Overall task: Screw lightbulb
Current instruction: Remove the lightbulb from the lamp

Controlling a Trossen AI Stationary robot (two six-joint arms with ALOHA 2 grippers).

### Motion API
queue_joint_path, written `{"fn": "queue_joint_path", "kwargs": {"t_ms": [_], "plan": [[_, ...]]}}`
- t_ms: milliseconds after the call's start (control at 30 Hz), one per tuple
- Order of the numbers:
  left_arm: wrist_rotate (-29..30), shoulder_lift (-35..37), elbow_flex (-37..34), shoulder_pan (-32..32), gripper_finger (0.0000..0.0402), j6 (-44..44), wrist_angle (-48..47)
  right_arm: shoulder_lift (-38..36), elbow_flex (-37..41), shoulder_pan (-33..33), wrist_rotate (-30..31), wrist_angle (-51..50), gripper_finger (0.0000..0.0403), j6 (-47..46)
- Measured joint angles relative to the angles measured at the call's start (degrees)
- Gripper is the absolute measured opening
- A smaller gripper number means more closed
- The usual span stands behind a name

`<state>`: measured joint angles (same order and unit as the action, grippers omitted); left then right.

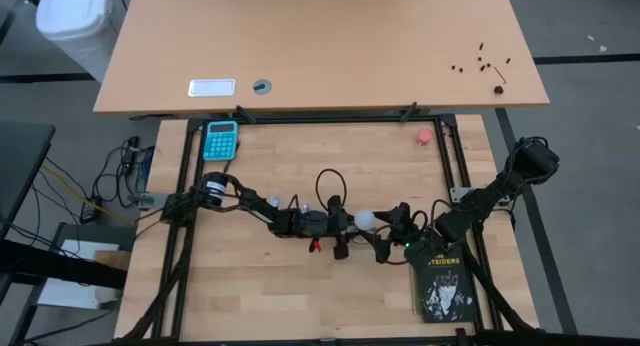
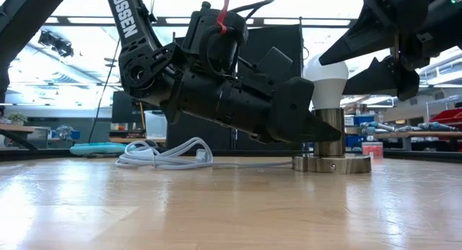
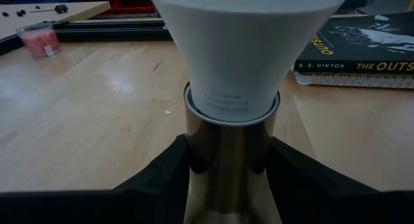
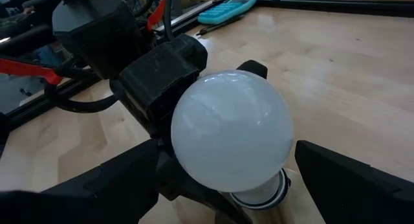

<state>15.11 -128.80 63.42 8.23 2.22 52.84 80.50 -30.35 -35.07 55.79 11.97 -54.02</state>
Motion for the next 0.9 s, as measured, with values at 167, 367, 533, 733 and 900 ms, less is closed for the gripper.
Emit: {"fn": "queue_joint_path", "kwargs": {"t_ms": [167,367,533,733,900], "plan": [[1.6,0.0,0.0,0.0,0.0179,0.0,0.0,0.0,0.0,0.0,0.0,0.0,0.0374,-0.4],[3.8,0.0,0.0,0.0,0.0179,0.5,0.0,0.0,0.0,0.0,-0.3,-0.1,0.0374,0.1],[4.4,0.0,0.0,0.0,0.0179,1.1,0.0,0.0,0.0,-0.7,-2.4,-0.1,0.0374,3.5],[4.9,0.1,0.0,0.0,0.0179,1.2,-0.4,0.0,0.0,-4.1,-0.3,0.0,0.0374,5.8],[6.1,0.1,0.0,-0.1,0.0179,0.1,-0.4,0.0,0.0,-5.0,0.3,-0.1,0.0374,4.2]]}}
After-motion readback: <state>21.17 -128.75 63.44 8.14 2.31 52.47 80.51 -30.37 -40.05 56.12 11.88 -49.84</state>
